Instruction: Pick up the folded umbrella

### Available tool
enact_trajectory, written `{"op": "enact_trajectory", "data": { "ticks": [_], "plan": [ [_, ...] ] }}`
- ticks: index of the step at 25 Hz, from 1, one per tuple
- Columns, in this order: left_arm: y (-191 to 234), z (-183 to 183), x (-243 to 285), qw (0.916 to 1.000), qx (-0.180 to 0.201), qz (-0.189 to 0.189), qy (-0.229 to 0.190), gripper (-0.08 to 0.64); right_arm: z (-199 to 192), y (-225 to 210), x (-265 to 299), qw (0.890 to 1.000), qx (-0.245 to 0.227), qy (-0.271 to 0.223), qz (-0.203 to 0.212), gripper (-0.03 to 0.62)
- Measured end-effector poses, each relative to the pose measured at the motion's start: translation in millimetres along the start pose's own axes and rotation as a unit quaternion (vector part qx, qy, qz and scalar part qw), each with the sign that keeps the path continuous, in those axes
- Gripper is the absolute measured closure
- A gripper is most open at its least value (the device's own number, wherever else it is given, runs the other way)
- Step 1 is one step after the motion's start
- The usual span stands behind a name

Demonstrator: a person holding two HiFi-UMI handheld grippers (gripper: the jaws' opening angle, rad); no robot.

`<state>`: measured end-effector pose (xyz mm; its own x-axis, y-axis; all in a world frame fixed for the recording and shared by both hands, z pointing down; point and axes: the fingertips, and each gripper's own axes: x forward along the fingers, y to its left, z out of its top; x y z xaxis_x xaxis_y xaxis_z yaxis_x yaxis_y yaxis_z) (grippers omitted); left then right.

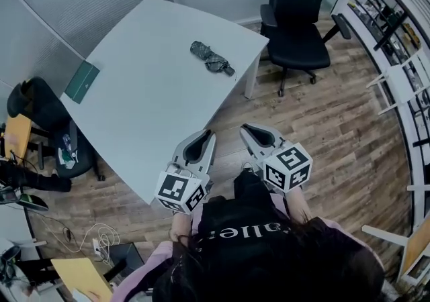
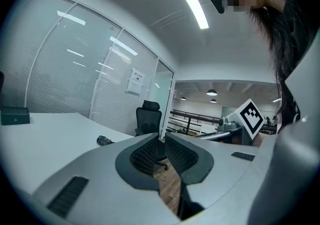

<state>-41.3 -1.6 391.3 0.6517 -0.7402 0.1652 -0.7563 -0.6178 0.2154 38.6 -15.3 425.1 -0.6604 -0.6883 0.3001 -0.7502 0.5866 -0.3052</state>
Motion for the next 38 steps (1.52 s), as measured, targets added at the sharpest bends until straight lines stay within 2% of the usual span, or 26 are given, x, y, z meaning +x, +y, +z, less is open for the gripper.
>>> {"op": "enact_trajectory", "data": {
  "ticks": [6,13,27,38],
  "plan": [
    [2.8,8.9,53.5,0.9997,-0.002,0.025,0.002,0.503,15.5,-51.7,10.8,1.0,0.003,0.009,0.022,0.56],
    [-2.0,10.9,88.7,0.9986,-0.004,0.053,0.003,0.503,22.2,-89.9,18.6,0.999,0.01,0.015,0.05,0.56],
    [21.9,8.1,104.1,0.9935,-0.007,0.111,0.022,0.503,17.0,-111.8,45.0,0.995,0.031,0.035,0.089,0.56],
    [66.1,20.8,121.0,0.9934,0.0,0.114,0.014,0.503,29.5,-125.4,86.8,0.995,0.022,0.041,0.084,0.56]
  ]
}}
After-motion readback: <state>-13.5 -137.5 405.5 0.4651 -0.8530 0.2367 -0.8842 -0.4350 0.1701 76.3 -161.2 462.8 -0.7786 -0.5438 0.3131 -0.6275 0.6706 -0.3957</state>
